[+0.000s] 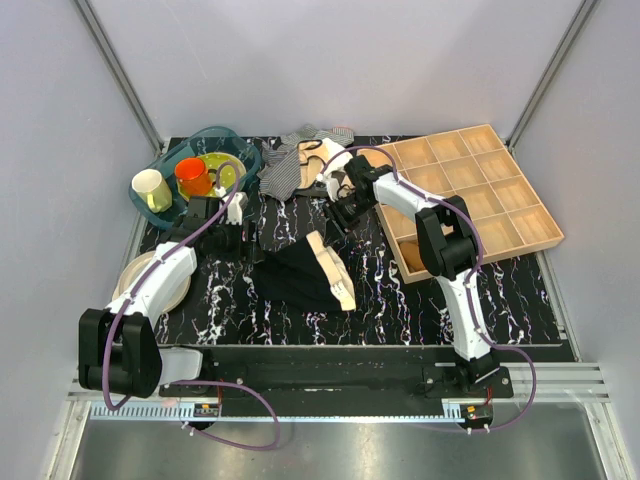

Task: Roll the underwear
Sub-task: Flatten out the underwear at the center of the board.

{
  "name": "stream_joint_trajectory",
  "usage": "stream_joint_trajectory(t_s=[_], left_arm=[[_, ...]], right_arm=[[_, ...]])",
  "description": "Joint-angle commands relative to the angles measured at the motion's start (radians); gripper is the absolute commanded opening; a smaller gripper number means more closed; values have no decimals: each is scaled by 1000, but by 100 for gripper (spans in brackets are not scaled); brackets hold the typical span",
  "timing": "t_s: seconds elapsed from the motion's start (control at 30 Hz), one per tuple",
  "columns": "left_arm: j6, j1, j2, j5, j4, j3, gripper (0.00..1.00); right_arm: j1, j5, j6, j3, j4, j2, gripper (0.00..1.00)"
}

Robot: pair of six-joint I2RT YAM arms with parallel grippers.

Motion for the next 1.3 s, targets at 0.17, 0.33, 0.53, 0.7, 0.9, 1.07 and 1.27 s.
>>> stream_joint_trajectory(t_s=[0.17, 0.33, 0.53, 0.7, 0.9, 1.07, 1.27], left_arm=[[17, 3, -13, 17, 17, 2, 79], [17, 3, -9, 17, 14, 2, 79], [17, 1, -6, 19, 14, 5, 79], [17, 3, -6, 19, 14, 5, 80], [17, 3, -6, 20, 13, 4, 80], [17, 3, -1, 20, 13, 4, 80], [17, 3, 17, 26, 8, 1, 80]], right_arm=[[28, -35, 101, 120, 25, 70, 40], [43, -22, 117, 149, 32, 100, 40], [41, 5, 120, 166, 32, 116, 41], [41, 30, 104, 160, 35, 105, 43], [41, 19, 121, 169, 40, 134, 43], [43, -13, 126, 168, 40, 137, 38], [43, -38, 117, 169, 40, 102, 4]])
